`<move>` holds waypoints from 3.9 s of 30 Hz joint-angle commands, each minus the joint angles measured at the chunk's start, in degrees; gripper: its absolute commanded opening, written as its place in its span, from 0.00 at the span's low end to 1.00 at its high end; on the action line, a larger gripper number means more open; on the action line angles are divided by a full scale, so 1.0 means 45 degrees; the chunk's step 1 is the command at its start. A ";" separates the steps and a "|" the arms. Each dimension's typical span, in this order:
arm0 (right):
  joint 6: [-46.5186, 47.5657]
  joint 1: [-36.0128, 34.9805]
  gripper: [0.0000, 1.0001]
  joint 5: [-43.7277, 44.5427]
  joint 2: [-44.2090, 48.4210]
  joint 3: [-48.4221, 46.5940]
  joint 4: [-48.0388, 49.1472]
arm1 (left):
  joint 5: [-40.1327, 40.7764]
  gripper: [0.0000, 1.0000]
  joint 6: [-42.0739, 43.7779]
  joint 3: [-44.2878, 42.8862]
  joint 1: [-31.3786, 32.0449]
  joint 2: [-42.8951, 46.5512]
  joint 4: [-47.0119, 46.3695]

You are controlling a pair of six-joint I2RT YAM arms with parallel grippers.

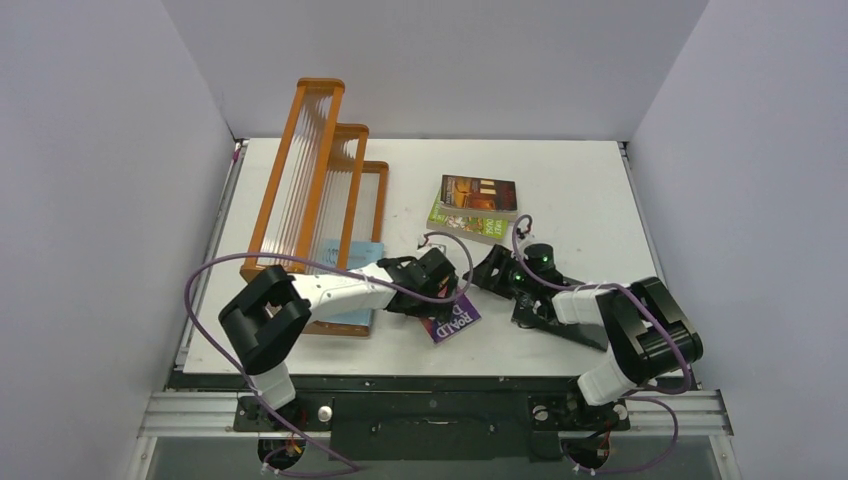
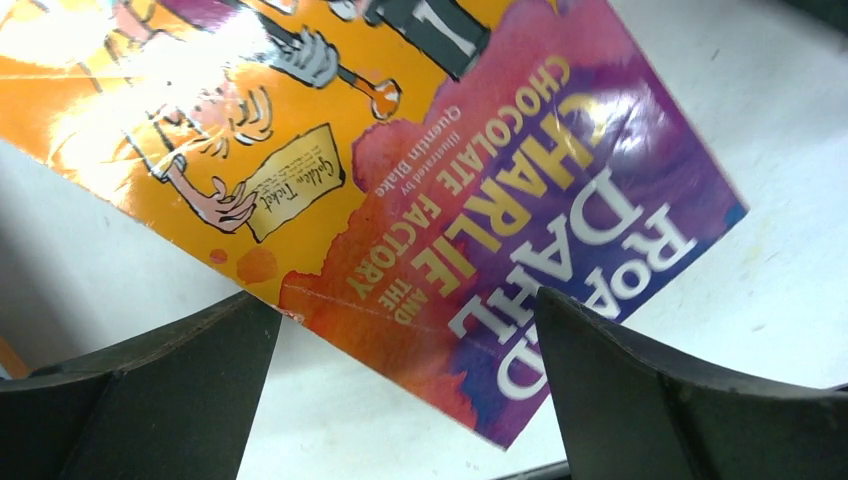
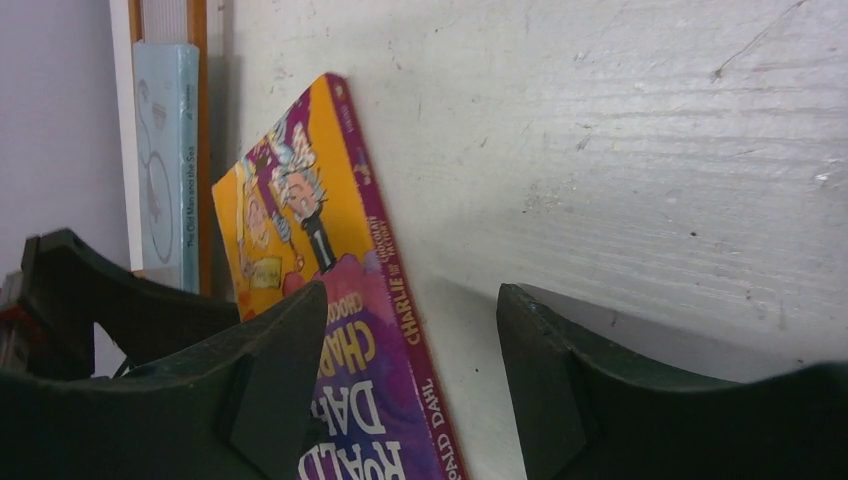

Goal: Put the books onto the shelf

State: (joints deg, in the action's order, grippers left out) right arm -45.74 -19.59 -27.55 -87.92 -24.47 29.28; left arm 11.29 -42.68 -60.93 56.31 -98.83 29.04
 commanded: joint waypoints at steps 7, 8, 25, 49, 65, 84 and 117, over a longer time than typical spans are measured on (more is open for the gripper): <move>-0.1933 -0.1507 0.59 -0.1614 -0.0599 0.1514 0.2664 | -0.2363 0.96 0.2896 -0.1318 -0.1825 -0.0793 -0.2292; -0.2426 -0.1628 0.59 -0.1701 -0.0697 0.1820 0.3535 | -0.2765 0.96 0.2997 -0.1254 -0.1976 -0.0734 -0.2302; -0.3019 -0.1507 0.59 0.1065 0.0184 0.2363 0.3219 | -0.1640 0.97 0.2772 -0.1036 -0.2086 -0.0664 -0.1090; -0.3402 -0.1354 0.58 0.1274 -0.0360 0.2658 0.3885 | -0.3632 0.00 0.1294 -0.1352 -0.2979 0.0407 -0.1712; -0.5889 -0.0899 0.60 0.0032 -0.4689 0.3066 1.0635 | -0.7761 0.00 0.0387 -0.0303 -0.4330 0.1303 -0.3706; -0.6634 -0.0880 0.62 -0.0404 -0.5830 0.3539 1.3382 | -0.9342 0.00 0.0279 -0.0111 -0.5228 0.2614 -0.4178; -0.7466 -0.1404 0.00 -0.1905 -0.3929 0.2961 1.4080 | -0.9042 0.81 0.2081 -0.0575 -0.5196 0.2576 -0.2289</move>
State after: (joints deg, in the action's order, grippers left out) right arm -79.70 -25.65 -37.93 -106.04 -11.66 86.70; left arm -28.05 -36.80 -58.61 32.77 -90.04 15.86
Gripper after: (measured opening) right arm 0.129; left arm 0.462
